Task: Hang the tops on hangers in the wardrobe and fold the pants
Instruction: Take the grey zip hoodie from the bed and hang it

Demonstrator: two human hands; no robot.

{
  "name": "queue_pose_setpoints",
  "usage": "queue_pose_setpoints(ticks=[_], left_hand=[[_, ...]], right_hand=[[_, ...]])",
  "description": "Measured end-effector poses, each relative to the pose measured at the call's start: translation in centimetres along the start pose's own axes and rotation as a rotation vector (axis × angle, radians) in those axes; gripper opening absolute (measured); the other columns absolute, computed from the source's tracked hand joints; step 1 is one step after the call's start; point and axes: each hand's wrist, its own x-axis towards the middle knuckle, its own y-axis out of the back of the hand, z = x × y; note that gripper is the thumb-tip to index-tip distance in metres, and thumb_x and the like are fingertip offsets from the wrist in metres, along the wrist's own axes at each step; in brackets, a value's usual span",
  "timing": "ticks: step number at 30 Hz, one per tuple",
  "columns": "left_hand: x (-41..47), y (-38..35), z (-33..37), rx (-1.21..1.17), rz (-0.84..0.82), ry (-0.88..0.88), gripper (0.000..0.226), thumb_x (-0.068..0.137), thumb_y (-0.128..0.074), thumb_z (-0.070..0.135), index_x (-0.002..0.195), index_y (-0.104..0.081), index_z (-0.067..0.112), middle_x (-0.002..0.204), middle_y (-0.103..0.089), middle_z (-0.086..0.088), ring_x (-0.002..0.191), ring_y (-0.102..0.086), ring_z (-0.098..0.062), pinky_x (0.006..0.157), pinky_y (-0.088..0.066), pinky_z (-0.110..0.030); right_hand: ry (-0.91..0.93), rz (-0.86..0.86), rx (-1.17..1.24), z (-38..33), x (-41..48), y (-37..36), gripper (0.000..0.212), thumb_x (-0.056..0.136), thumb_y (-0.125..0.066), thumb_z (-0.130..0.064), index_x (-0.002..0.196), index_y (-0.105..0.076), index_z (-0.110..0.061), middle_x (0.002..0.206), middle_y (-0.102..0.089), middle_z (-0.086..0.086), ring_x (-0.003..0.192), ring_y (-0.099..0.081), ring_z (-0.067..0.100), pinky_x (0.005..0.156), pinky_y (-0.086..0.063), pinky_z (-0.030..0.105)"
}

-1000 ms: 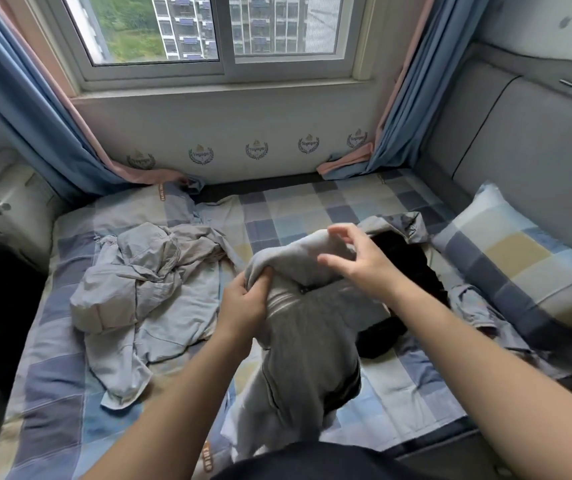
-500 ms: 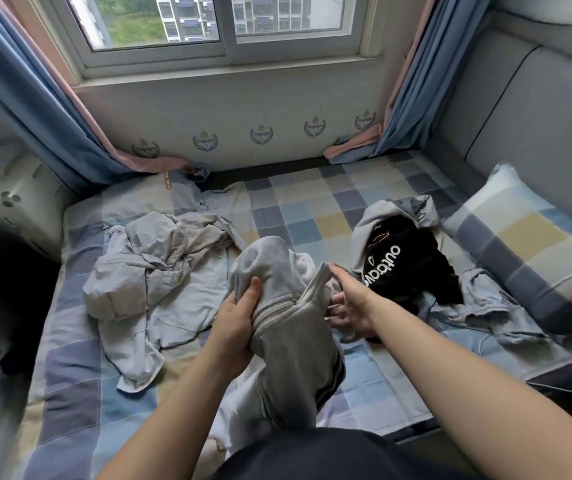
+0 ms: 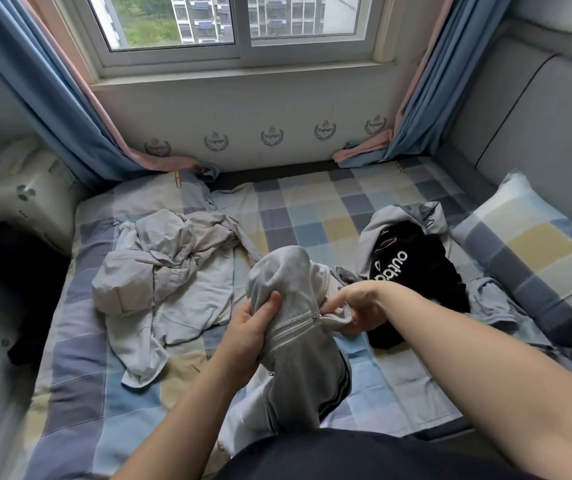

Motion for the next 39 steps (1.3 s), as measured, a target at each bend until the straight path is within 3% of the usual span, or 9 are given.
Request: queue_pose_setpoints(ticks=[4, 10, 14, 17, 19, 25, 29, 33, 39], left_hand=[[0.1, 0.8, -0.2, -0.003, 0.089, -0.004, 0.049, 0.088, -0.070, 0.034, 0.124, -0.066, 0.002, 0.116, -0.072, -0.020, 0.109, -0.070, -0.033, 0.086, -0.060, -0.038], [-0.4, 2.7, -1.6, 0.386, 0.026, 0.219, 0.016, 0.094, -0.069, 0.016, 0.108, -0.073, 0.009, 0.101, -0.077, -0.007, 0.095, -0.069, -0.022, 0.076, -0.054, -0.025], [0.2, 3.0, 0.0, 1.028, -0.141, 0.555, 0.052, 0.094, -0.057, 0.061, 0.102, -0.076, 0.013, 0.093, -0.074, 0.003, 0.071, -0.069, -0.004, 0.054, -0.050, -0.013], [2.2, 3.4, 1.8, 1.143, 0.199, 0.243, 0.062, 0.092, -0.052, 0.068, 0.081, -0.067, 0.009, 0.078, -0.069, -0.007, 0.082, -0.069, -0.031, 0.079, -0.058, -0.041], [3.5, 3.4, 3.3, 1.005, 0.418, 0.044, 0.061, 0.087, -0.054, 0.073, 0.084, -0.052, 0.013, 0.078, -0.061, -0.006, 0.079, -0.066, -0.031, 0.079, -0.056, -0.047], [5.2, 2.2, 2.2, 0.885, 0.295, 0.369, 0.088, 0.067, -0.080, 0.067, 0.121, -0.044, 0.008, 0.107, -0.063, -0.010, 0.086, -0.071, -0.028, 0.056, -0.055, -0.030], [5.4, 3.5, -1.8, 0.756, 0.427, 0.338, 0.025, 0.091, -0.067, 0.016, 0.108, -0.061, -0.002, 0.093, -0.063, -0.018, 0.078, -0.061, -0.030, 0.057, -0.048, -0.031], [5.6, 3.7, -2.0, 0.330, 0.502, 0.228, 0.016, 0.096, -0.047, 0.004, 0.091, -0.059, -0.005, 0.088, -0.053, -0.023, 0.077, -0.054, -0.030, 0.070, -0.042, -0.042], [5.2, 0.8, 1.5, -0.083, 0.335, 0.196, 0.025, 0.105, -0.051, 0.018, 0.109, -0.065, -0.003, 0.093, -0.073, -0.018, 0.078, -0.073, -0.026, 0.061, -0.058, -0.034]], right_hand=[[0.254, 0.141, 0.160, 0.7, 0.6, 0.1, 0.018, 0.089, -0.056, 0.004, 0.074, -0.062, -0.005, 0.069, -0.056, 0.009, 0.054, -0.055, 0.015, 0.047, -0.047, 0.021], [0.690, 0.311, 0.353, -1.1, -3.2, -0.4, 0.019, 0.102, -0.052, -0.003, 0.085, -0.060, -0.006, 0.053, -0.056, 0.003, 0.034, -0.048, 0.007, 0.034, -0.041, 0.018], [0.910, 0.233, 0.322, -2.0, -6.0, -1.4, 0.017, 0.099, -0.055, 0.000, 0.087, -0.066, -0.008, 0.072, -0.061, 0.006, 0.057, -0.059, 0.012, 0.050, -0.051, 0.020], [0.975, 0.185, 0.151, -1.9, -7.7, -2.4, 0.017, 0.097, -0.055, 0.000, 0.089, -0.068, -0.008, 0.076, -0.060, 0.007, 0.063, -0.056, 0.014, 0.058, -0.047, 0.023], [1.014, 0.185, 0.046, -1.5, -8.5, -3.2, 0.015, 0.097, -0.055, 0.001, 0.093, -0.068, -0.006, 0.080, -0.060, 0.010, 0.065, -0.055, 0.016, 0.060, -0.046, 0.024], [1.107, 0.105, 0.055, -0.4, -10.3, -5.7, 0.020, 0.096, -0.056, 0.001, 0.089, -0.070, -0.010, 0.082, -0.067, 0.009, 0.072, -0.060, 0.018, 0.069, -0.050, 0.027], [1.150, 0.146, 0.160, 0.2, -10.9, -5.1, 0.025, 0.097, -0.055, -0.001, 0.085, -0.072, -0.014, 0.083, -0.066, 0.010, 0.072, -0.061, 0.017, 0.066, -0.051, 0.026], [1.069, 0.392, 0.093, 1.5, -10.0, -2.6, 0.013, 0.098, -0.058, -0.003, 0.088, -0.067, -0.004, 0.081, -0.062, 0.013, 0.072, -0.057, 0.019, 0.066, -0.047, 0.028], [0.794, 0.703, -0.245, 3.7, -5.8, -0.4, 0.017, 0.086, -0.077, -0.012, 0.098, -0.068, -0.004, 0.083, -0.069, 0.005, 0.073, -0.061, 0.013, 0.068, -0.048, 0.027]])
